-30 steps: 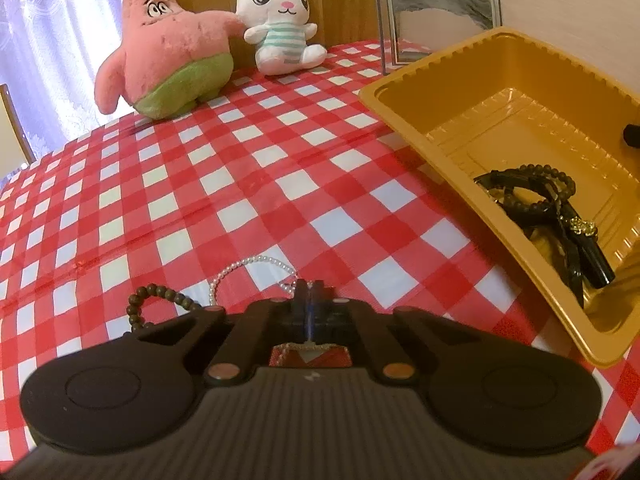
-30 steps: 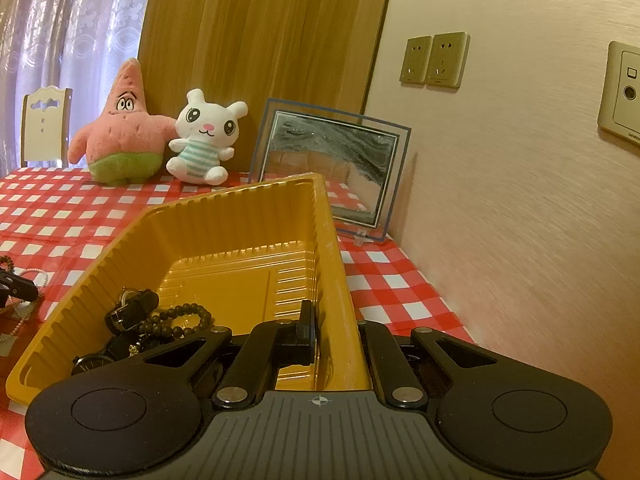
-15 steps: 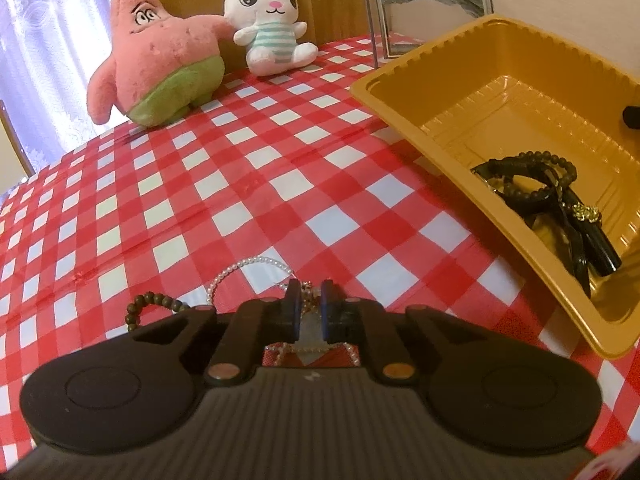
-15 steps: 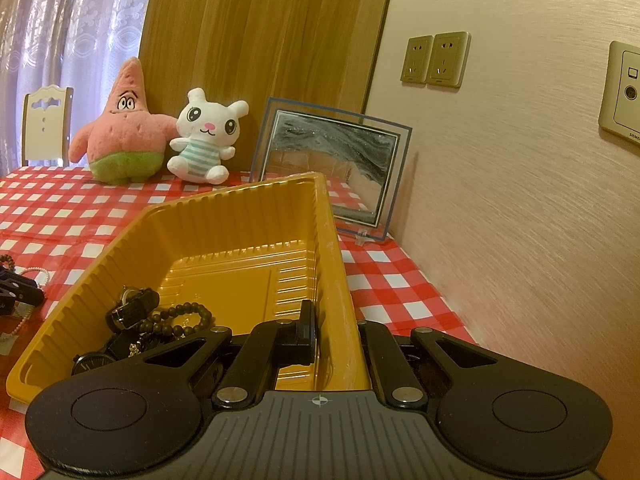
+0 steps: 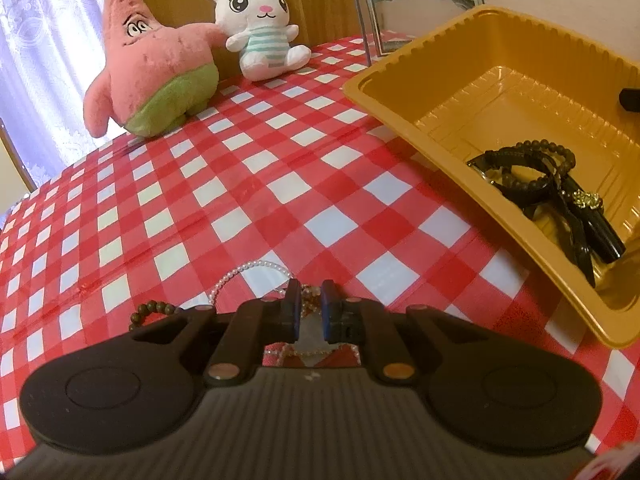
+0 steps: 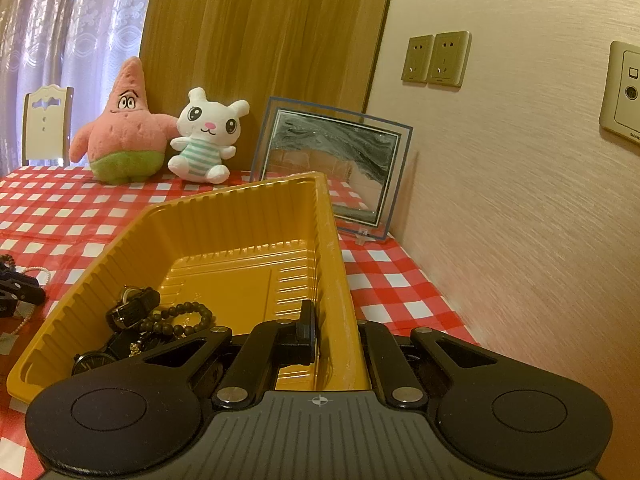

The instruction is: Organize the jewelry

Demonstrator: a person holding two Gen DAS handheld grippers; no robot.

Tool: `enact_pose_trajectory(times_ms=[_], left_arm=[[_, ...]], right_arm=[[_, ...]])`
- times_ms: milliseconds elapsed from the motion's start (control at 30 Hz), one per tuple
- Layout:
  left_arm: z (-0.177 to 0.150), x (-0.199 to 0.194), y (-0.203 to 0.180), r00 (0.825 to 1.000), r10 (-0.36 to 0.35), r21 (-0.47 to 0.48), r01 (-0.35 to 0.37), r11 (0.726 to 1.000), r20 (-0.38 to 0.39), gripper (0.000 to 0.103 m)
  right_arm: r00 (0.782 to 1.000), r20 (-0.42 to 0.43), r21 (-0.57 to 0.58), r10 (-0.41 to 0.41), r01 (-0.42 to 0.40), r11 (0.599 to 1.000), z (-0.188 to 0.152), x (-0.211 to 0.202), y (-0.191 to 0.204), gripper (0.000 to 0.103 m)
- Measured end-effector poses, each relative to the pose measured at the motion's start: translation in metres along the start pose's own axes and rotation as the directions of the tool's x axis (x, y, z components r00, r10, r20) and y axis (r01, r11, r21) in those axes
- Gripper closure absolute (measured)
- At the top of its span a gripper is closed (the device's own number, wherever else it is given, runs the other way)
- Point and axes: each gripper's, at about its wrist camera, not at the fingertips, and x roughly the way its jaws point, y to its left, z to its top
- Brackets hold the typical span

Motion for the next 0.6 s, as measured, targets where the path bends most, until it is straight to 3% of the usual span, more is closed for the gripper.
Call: enact_pose_trajectory(times_ms=[600], left_arm=[[0.0029, 0.0048, 0.0009, 1.0, -0.031, 0.042, 0.031, 0.999, 0.001, 0.094]], right_arm=[[1.0, -0.003, 0.001, 0.001, -0.001, 1.0, -0.0021, -0.0004, 0.0019, 0.098]])
